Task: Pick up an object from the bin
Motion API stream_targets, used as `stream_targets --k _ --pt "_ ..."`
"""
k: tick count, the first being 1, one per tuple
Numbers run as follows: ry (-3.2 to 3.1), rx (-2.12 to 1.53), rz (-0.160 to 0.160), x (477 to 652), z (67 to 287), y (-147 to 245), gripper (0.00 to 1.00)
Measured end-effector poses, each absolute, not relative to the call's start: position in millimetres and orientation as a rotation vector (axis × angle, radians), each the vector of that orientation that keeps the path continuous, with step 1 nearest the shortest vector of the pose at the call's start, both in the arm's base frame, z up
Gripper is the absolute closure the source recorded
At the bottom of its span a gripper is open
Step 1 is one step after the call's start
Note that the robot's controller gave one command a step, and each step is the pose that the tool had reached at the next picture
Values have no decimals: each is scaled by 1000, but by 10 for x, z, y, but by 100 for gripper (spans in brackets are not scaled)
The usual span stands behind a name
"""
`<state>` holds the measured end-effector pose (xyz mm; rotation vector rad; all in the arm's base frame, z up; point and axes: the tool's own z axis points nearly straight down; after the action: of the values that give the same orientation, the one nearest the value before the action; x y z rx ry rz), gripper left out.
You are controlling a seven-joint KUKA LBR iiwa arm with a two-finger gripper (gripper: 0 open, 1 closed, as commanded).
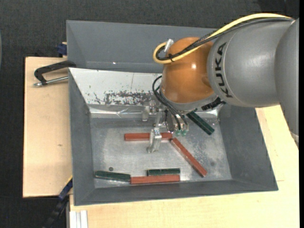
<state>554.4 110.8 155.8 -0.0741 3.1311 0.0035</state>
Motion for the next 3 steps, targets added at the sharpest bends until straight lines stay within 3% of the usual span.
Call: stream_targets --k 1,2,3 --pt "3136 -62 3 5664 876 950 0" --pt "3133 -171 2 5618 716 816 100" --pt "3133 -171 3 5617 714 816 100"
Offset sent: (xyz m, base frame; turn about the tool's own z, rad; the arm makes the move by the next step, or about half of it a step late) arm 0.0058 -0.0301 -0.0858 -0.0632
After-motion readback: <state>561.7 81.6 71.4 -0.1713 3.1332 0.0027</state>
